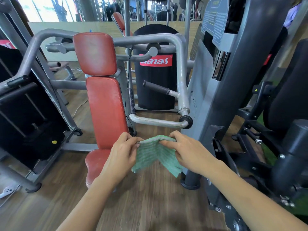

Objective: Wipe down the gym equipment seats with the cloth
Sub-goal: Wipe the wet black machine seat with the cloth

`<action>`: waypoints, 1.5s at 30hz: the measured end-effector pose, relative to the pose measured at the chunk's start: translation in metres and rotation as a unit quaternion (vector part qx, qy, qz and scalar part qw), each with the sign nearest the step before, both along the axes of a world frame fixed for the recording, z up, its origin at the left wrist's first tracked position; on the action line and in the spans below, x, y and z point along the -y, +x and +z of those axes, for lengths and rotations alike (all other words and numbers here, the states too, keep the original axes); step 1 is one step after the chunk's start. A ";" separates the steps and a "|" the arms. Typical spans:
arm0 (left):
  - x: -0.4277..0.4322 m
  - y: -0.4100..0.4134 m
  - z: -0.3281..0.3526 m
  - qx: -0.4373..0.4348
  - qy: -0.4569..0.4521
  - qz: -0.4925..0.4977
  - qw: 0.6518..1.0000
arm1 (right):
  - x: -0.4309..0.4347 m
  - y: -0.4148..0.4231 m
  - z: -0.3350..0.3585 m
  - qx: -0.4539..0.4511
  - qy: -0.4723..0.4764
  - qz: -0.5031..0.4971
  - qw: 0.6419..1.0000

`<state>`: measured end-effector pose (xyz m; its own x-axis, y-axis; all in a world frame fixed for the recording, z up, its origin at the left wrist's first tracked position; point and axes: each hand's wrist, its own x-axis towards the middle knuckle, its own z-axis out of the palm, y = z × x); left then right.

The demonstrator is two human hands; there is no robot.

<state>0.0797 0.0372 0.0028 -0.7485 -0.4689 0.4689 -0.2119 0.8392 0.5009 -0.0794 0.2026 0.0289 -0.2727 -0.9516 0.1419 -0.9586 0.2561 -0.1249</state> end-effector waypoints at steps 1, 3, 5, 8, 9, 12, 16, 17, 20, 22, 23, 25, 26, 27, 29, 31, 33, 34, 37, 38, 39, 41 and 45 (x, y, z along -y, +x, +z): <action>-0.002 0.000 -0.001 -0.002 0.003 -0.002 1.000 | 0.003 0.001 0.000 0.019 0.001 -0.013 1.000; -0.008 0.000 -0.002 -0.005 0.011 -0.003 1.000 | 0.008 0.005 -0.001 0.073 -0.006 -0.035 0.997; -0.015 -0.001 -0.003 -0.001 0.025 -0.003 1.000 | 0.014 0.011 -0.003 0.123 -0.028 -0.047 0.991; -0.026 -0.006 -0.005 0.009 0.051 -0.005 0.999 | 0.023 0.017 -0.008 0.200 -0.075 -0.050 0.976; -0.029 -0.008 -0.005 0.010 0.062 0.000 0.998 | 0.026 0.019 -0.011 0.226 -0.076 -0.043 0.970; -0.034 -0.014 -0.007 0.014 0.093 0.017 0.995 | 0.030 0.023 -0.021 0.315 -0.017 0.002 0.949; -0.035 -0.019 -0.012 0.037 0.127 0.022 0.991 | 0.033 0.027 -0.034 0.348 -0.016 -0.007 0.937; -0.034 -0.019 -0.013 0.047 0.140 0.014 0.989 | 0.035 0.026 -0.037 0.345 -0.042 -0.017 0.937; -0.030 -0.018 -0.017 0.086 0.183 -0.026 0.979 | 0.035 0.025 -0.043 0.339 -0.061 -0.035 0.938; -0.027 -0.017 -0.020 0.092 0.186 -0.039 0.977 | 0.035 0.022 -0.045 0.358 -0.048 -0.040 0.931; -0.025 -0.016 -0.022 0.092 0.183 -0.040 0.978 | 0.035 0.022 -0.045 0.372 -0.049 -0.040 0.926; -0.022 -0.017 -0.026 0.091 0.173 -0.046 0.980 | 0.035 0.021 -0.043 0.397 -0.054 -0.038 0.916; -0.021 -0.017 -0.028 0.095 0.169 -0.053 0.980 | 0.035 0.021 -0.043 0.408 -0.057 -0.040 0.910; -0.020 -0.017 -0.029 0.096 0.166 -0.060 0.980 | 0.036 0.020 -0.043 0.417 -0.061 -0.044 0.906; -0.018 -0.018 -0.032 0.076 0.157 -0.062 0.983 | 0.036 0.017 -0.043 0.420 -0.063 -0.049 0.904; -0.016 -0.019 -0.034 0.019 0.144 -0.037 0.989 | 0.036 0.013 -0.042 0.424 -0.050 -0.042 0.903; -0.011 -0.019 -0.037 -0.031 0.130 0.009 0.991 | 0.034 0.009 -0.038 0.428 -0.034 -0.033 0.903; -0.008 -0.019 -0.039 -0.039 0.133 0.020 0.990 | 0.033 0.008 -0.036 0.429 -0.029 -0.029 0.903; 0.002 -0.019 -0.047 0.019 0.146 -0.028 0.989 | 0.031 0.002 -0.028 0.437 -0.029 -0.008 0.899; 0.004 -0.018 -0.049 0.044 0.140 -0.051 0.988 | 0.030 0.001 -0.025 0.439 -0.031 -0.002 0.898; 0.005 -0.018 -0.053 0.058 0.139 -0.070 0.986 | 0.029 -0.001 -0.023 0.439 -0.033 0.000 0.898; 0.002 -0.017 -0.054 0.055 0.176 -0.081 0.979 | 0.028 -0.005 -0.022 0.436 -0.038 -0.007 0.899; -0.013 -0.017 -0.054 -0.012 0.236 -0.052 0.970 | 0.028 -0.006 -0.031 0.439 -0.080 -0.055 0.893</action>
